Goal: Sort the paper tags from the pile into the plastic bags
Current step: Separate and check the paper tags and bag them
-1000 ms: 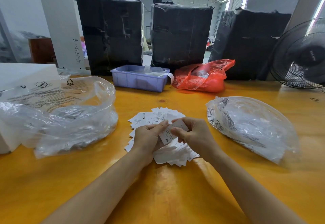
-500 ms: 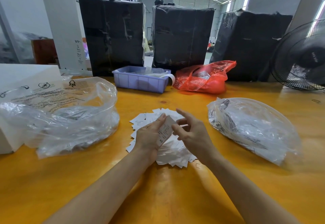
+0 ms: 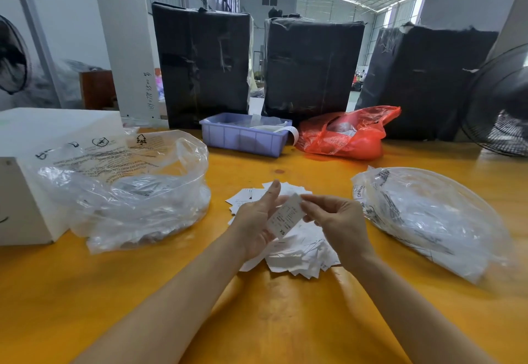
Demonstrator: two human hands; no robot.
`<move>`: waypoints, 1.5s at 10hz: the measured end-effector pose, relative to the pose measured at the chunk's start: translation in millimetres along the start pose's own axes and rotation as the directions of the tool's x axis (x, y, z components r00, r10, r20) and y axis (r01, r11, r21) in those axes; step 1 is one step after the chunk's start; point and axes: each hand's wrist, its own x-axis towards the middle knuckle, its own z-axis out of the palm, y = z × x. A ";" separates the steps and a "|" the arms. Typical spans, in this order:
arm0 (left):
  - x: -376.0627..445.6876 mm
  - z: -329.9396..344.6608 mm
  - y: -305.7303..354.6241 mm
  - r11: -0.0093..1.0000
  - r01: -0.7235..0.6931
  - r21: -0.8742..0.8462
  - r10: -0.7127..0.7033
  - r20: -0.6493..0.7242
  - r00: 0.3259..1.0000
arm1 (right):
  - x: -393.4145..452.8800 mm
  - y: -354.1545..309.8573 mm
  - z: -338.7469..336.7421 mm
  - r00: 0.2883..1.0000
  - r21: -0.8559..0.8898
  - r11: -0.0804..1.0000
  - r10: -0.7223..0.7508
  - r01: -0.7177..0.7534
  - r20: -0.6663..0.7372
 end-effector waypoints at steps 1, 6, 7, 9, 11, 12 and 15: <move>0.7 -8.7 8.5 0.990 -0.012 0.139 0.011 0.010 1.000 | 1.9 -0.7 -4.9 0.998 0.033 0.998 0.058 -0.056 -0.040; 3.2 -24.4 21.6 0.878 -0.027 0.478 -0.001 0.058 0.998 | 19.1 -6.8 -5.2 0.991 -0.045 0.991 0.120 -0.123 -0.061; 4.5 -25.9 24.1 0.860 -0.004 0.510 -0.021 0.044 0.999 | 24.3 -9.8 -3.7 0.978 0.023 0.978 0.209 -0.208 -0.025; 8.1 -39.4 57.5 0.830 -0.234 0.506 0.345 -0.138 0.928 | 30.3 -20.2 -34.0 0.997 -0.119 0.993 0.011 -0.020 -0.076; 3.5 -130.9 135.0 0.379 0.103 0.919 0.725 -0.365 0.584 | 64.2 8.5 -153.5 0.912 -0.529 0.846 -0.263 0.061 -0.316; -0.7 -154.7 139.9 0.092 0.475 0.875 0.637 -0.418 0.648 | 111.0 85.0 -201.4 0.931 -0.466 0.840 0.113 -0.276 -0.348; 8.2 -85.8 103.6 -0.179 0.120 0.976 0.782 0.068 0.620 | 103.9 74.7 -196.3 0.955 -0.948 0.296 0.231 0.113 0.186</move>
